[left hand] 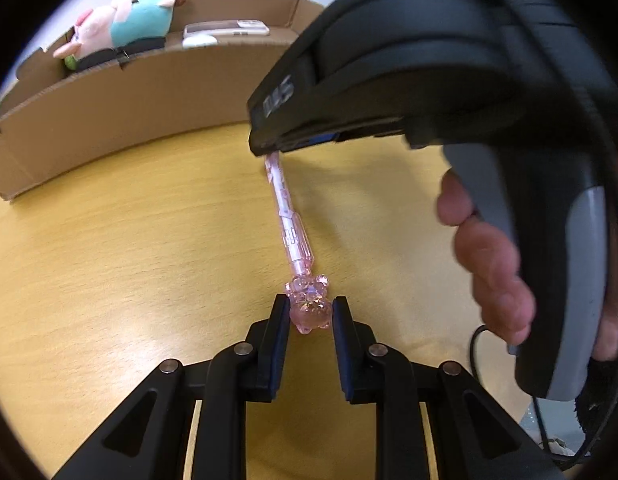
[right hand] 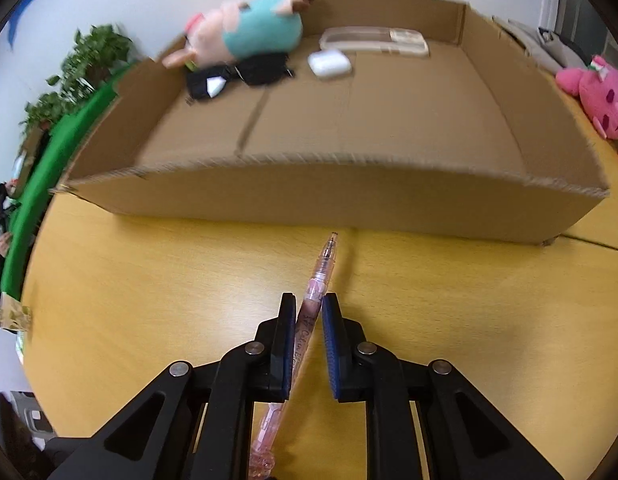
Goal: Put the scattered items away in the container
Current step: 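Lift the pink pen and carry it over the box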
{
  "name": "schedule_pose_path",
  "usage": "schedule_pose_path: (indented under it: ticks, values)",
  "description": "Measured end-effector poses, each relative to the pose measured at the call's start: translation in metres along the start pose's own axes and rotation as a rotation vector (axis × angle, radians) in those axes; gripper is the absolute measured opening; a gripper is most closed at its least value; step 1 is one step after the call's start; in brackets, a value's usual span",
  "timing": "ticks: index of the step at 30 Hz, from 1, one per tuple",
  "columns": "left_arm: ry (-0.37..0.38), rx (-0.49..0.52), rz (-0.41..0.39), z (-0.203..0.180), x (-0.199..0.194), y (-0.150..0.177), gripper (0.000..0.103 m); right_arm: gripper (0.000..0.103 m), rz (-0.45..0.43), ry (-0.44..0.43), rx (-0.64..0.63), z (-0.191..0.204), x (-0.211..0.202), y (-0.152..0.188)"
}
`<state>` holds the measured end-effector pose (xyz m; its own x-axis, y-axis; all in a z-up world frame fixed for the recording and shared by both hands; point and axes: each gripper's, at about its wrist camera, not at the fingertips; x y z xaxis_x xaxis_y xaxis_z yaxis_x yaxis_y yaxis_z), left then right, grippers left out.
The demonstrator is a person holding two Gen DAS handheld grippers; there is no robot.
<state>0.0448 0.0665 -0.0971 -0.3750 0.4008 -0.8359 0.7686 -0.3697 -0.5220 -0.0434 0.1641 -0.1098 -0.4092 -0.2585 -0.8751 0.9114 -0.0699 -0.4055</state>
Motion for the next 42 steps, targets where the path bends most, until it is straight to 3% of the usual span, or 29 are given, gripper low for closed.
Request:
schedule_pose_path:
  ticks: [8, 13, 18, 22, 29, 35, 42]
  values:
    - [-0.029, 0.030, -0.131, 0.001, -0.048, -0.044, 0.020, 0.013, -0.146, -0.057, -0.062, 0.021, -0.075, -0.034]
    - [-0.044, 0.039, -0.175, 0.012, -0.058, -0.092, 0.020, 0.013, -0.185, -0.056, -0.099, 0.031, -0.093, -0.085]
    - [-0.046, 0.007, -0.180, 0.044, -0.051, -0.155, 0.020, 0.013, -0.159, -0.051, -0.147, 0.039, -0.091, -0.148]
    - [-0.025, -0.027, -0.126, 0.064, -0.035, -0.188, 0.021, 0.013, -0.100, -0.031, -0.172, 0.039, -0.065, -0.194]
    - [0.089, -0.136, 0.040, 0.098, 0.034, -0.232, 0.021, 0.013, 0.057, 0.015, -0.167, 0.006, 0.015, -0.247]
    - [0.149, -0.235, 0.182, 0.111, 0.093, -0.239, 0.021, 0.013, 0.180, 0.048, -0.156, -0.028, 0.087, -0.251]
    - [0.190, -0.300, 0.245, 0.118, 0.126, -0.235, 0.020, 0.012, 0.215, 0.058, -0.139, -0.046, 0.113, -0.253]
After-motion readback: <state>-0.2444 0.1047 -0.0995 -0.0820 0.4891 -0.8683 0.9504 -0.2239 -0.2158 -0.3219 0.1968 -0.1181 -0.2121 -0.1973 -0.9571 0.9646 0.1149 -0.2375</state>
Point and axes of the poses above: each gripper's, at about its wrist camera, not at the fingertips, and x roughly the way its jaws point, z to its left, y to its underside, and after that the axes turned 10 degrees about x, right-handed
